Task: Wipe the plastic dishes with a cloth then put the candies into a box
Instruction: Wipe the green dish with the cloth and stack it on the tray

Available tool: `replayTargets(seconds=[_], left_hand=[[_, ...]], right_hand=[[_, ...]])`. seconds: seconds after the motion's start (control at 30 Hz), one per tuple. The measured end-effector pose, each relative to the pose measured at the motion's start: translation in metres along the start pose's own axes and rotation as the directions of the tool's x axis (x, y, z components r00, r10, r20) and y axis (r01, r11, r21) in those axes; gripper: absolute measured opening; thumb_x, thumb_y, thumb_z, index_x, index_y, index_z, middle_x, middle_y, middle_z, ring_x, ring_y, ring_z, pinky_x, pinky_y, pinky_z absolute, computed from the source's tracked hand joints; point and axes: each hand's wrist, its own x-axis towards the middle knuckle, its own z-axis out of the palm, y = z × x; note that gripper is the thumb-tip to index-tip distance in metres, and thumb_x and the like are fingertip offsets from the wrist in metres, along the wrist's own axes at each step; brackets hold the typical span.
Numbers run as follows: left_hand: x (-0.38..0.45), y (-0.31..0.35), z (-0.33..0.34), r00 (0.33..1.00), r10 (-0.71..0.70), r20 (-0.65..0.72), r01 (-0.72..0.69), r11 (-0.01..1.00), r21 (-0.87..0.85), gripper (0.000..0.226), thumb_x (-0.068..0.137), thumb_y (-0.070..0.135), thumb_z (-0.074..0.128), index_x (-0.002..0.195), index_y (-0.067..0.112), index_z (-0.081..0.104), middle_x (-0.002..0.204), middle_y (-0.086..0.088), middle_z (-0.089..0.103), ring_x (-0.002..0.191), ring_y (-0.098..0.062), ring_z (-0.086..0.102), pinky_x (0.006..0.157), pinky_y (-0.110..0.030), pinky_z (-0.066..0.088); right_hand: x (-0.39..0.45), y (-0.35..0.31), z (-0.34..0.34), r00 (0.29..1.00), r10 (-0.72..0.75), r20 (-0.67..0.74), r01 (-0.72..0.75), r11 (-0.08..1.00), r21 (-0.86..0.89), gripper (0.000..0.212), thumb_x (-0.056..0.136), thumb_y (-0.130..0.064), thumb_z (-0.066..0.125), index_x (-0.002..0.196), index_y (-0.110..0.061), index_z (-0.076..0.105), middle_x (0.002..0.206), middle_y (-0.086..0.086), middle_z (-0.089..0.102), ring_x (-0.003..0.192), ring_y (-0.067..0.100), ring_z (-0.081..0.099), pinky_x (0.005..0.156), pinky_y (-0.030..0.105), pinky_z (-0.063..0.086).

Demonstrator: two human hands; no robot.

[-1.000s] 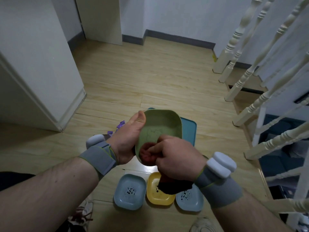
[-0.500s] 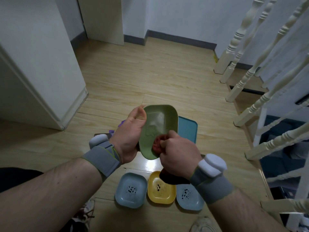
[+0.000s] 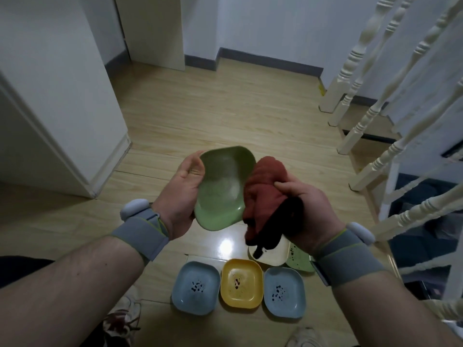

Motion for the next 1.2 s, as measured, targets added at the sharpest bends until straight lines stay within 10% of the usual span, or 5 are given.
replayTargets(seconds=[0.27, 0.83, 0.93, 1.03, 1.2], left_hand=[[0.004, 0.004, -0.001, 0.997, -0.065, -0.03, 0.061, 0.992, -0.113, 0.041, 0.09, 0.05, 0.041, 0.125, 0.032, 0.052, 0.121, -0.008, 0.068, 0.106, -0.027, 0.068, 0.084, -0.047, 0.057], [-0.003, -0.017, 0.013, 0.992, -0.121, 0.044, 0.125, 0.989, -0.084, 0.06, 0.081, 0.055, 0.045, 0.133, 0.027, 0.05, 0.118, -0.006, 0.07, 0.107, -0.026, 0.067, 0.093, -0.049, 0.051], [-0.006, -0.02, 0.017, 0.985, -0.158, 0.068, 0.166, 0.977, -0.134, 0.054, 0.082, 0.053, 0.045, 0.128, 0.027, 0.054, 0.119, -0.01, 0.069, 0.105, -0.027, 0.068, 0.093, -0.049, 0.052], [-0.006, -0.019, 0.016, 0.984, -0.172, 0.055, 0.179, 0.97, -0.166, 0.045, 0.089, 0.05, 0.043, 0.126, 0.026, 0.054, 0.118, -0.012, 0.069, 0.099, -0.026, 0.07, 0.087, -0.045, 0.055], [-0.001, -0.014, 0.012, 0.986, -0.168, -0.002, 0.164, 0.967, -0.193, 0.038, 0.097, 0.047, 0.039, 0.123, 0.025, 0.053, 0.118, -0.016, 0.067, 0.103, -0.029, 0.068, 0.088, -0.044, 0.056]], right_hand=[[-0.005, 0.01, -0.008, 0.965, 0.228, 0.132, -0.25, 0.949, 0.192, 0.042, 0.076, -0.022, 0.05, 0.107, 0.003, 0.064, 0.092, 0.021, 0.067, 0.075, 0.034, 0.068, 0.071, 0.044, 0.06], [-0.001, 0.012, 0.012, 0.972, 0.167, 0.168, -0.093, 0.921, -0.379, 0.037, 0.081, 0.005, 0.063, 0.116, -0.005, 0.06, 0.098, 0.017, 0.07, 0.086, 0.027, 0.068, 0.081, 0.039, 0.058], [0.008, 0.027, 0.018, 0.992, -0.123, 0.005, 0.071, 0.536, -0.841, 0.035, 0.077, -0.013, 0.075, 0.099, -0.017, 0.048, 0.087, 0.007, 0.067, 0.077, 0.022, 0.064, 0.074, 0.037, 0.055], [0.012, 0.047, 0.017, 0.837, -0.533, 0.128, 0.18, 0.046, -0.983, 0.034, 0.073, -0.026, 0.073, 0.083, -0.022, 0.041, 0.078, -0.003, 0.05, 0.069, 0.021, 0.049, 0.06, 0.029, 0.035], [0.001, 0.066, 0.023, 0.771, -0.524, 0.361, 0.289, -0.217, -0.932, 0.037, 0.078, -0.051, 0.055, 0.103, -0.025, 0.062, 0.097, -0.002, 0.057, 0.076, 0.021, 0.057, 0.059, 0.032, 0.049]])
